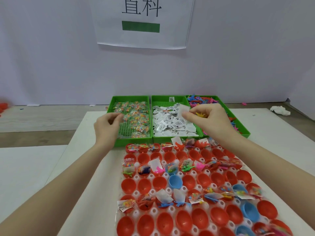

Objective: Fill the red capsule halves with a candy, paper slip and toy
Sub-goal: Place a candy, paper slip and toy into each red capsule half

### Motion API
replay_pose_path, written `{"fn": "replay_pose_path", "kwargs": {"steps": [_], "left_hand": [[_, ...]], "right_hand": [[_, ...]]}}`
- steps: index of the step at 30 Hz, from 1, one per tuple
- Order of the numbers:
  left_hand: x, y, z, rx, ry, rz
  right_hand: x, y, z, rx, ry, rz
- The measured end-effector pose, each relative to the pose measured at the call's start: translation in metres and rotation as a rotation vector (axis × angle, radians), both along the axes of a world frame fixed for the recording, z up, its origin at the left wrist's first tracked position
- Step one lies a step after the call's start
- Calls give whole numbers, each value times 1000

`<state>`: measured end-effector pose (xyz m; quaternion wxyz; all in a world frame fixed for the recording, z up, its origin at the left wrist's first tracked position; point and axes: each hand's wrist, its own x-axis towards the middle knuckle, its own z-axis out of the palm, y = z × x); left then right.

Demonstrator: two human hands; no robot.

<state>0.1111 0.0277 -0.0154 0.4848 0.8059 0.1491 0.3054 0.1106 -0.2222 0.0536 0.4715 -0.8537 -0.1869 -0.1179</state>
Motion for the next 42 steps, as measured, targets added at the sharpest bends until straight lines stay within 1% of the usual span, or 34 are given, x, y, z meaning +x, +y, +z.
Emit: {"fn": "replay_pose_path", "kwargs": {"steps": [2, 6, 10, 12, 13, 19, 20, 22, 24, 26, 30, 35, 38, 40, 42], "left_hand": [[-19, -7, 16, -95, -64, -43], [-75, -49, 47, -297, -99, -359], [-131, -84, 61, -520, -13, -586], [-154, -92, 65, -550, 18, -681], [-163, -94, 68, -533, 23, -708], [-194, -101, 66, -328, 7, -645], [-197, -101, 65, -323, 13, -626], [-204, -99, 62, -334, 24, -592], [-211, -98, 60, -359, 42, -575], [-217, -97, 58, -381, 68, -562], [-231, -97, 55, -386, 96, -550], [-249, -101, 53, -346, 104, -553], [-259, -100, 52, -306, 94, -525], [-265, -98, 52, -279, 97, -532], [-270, -95, 51, -267, 106, -537]], "right_hand": [[-25, 1, 6, 109, 115, 103], [-72, 4, 12, 222, 226, 217], [-104, 5, 14, 177, 243, 282], [-116, 4, 11, 150, 229, 270], [-121, 3, 10, 127, 218, 257], [-155, -2, 6, 42, 171, 227], [-159, -4, 6, 34, 191, 236], [-168, -8, 7, 51, 291, 299], [-175, -13, 7, 125, 418, 360], [-181, -20, 5, 213, 466, 390], [-197, -26, 1, 282, 401, 427], [-216, -19, -1, 394, 336, 410], [-224, -13, 0, 453, 340, 413], [-228, -9, -1, 449, 350, 416], [-232, -4, -3, 380, 349, 412]]}}
